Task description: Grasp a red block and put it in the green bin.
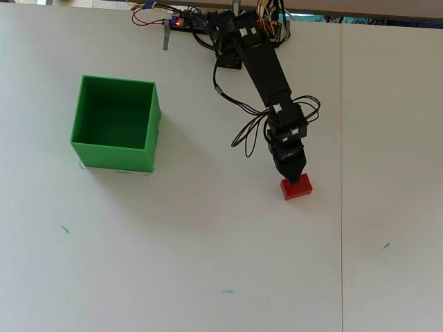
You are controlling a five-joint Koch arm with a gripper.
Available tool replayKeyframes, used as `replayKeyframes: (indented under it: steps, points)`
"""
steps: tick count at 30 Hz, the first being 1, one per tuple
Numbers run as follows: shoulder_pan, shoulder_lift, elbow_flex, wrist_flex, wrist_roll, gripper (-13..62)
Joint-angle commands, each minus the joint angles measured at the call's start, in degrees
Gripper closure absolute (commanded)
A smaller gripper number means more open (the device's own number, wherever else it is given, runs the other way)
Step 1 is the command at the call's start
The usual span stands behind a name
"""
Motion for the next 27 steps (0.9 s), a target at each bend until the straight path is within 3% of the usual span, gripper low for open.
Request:
replayKeyframes:
  steps: [1, 27]
  points:
    - [-1.23, 2.46, -4.39, 2.46, -0.09, 15.6]
    - [0.88, -6.77, -12.04, 0.26, 0.18, 15.6]
